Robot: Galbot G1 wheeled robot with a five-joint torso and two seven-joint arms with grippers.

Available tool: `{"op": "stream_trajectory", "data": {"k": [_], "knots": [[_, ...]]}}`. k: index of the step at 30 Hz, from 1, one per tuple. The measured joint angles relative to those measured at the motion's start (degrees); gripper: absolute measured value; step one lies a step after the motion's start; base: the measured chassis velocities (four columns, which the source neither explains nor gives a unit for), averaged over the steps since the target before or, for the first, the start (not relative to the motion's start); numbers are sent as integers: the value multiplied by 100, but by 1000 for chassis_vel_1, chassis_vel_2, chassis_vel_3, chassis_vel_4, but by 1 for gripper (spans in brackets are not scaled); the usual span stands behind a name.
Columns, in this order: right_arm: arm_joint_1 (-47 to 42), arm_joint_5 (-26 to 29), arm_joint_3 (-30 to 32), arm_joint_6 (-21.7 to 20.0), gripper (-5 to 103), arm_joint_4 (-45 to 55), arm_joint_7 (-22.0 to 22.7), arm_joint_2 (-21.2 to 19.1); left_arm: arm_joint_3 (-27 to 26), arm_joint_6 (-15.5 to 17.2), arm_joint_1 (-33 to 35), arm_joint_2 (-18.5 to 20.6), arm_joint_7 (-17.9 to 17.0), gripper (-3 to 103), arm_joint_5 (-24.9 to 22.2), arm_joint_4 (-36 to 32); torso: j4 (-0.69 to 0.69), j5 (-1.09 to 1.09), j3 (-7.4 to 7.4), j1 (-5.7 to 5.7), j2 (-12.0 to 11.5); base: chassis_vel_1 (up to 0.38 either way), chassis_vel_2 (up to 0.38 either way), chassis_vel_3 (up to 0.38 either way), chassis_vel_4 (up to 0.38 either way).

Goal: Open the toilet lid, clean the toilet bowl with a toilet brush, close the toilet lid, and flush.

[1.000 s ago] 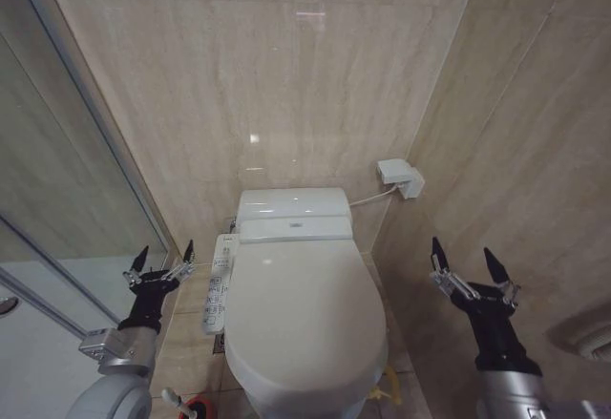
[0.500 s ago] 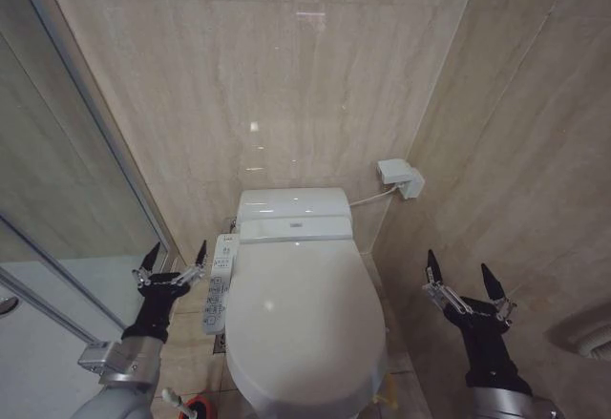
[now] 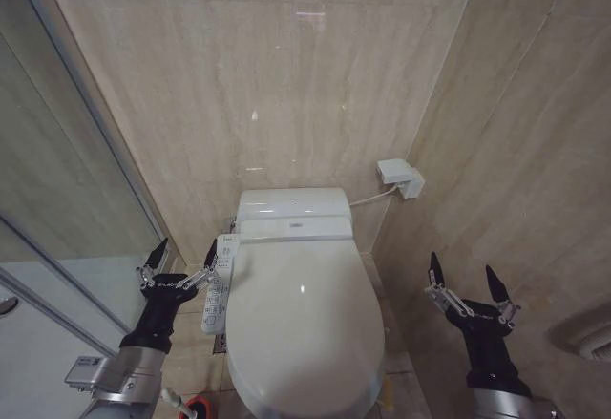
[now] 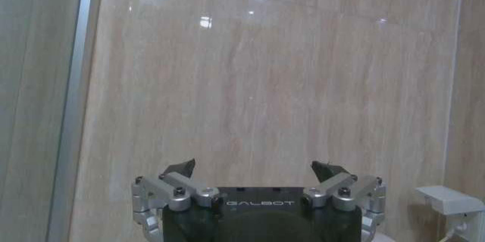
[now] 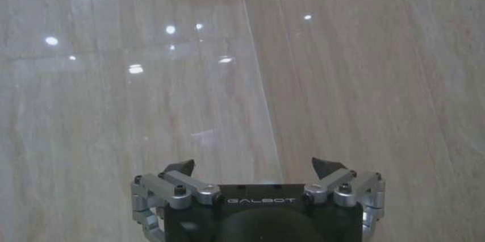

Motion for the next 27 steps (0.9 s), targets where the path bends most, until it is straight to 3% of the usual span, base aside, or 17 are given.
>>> {"op": "stream_trajectory", "data": {"k": [27], "knots": [[128, 27, -3, 246, 100, -152, -135, 97, -150, -61, 69, -115, 23, 100, 17, 119, 0, 0, -1, -2, 0, 23, -20, -19, 20]]}}
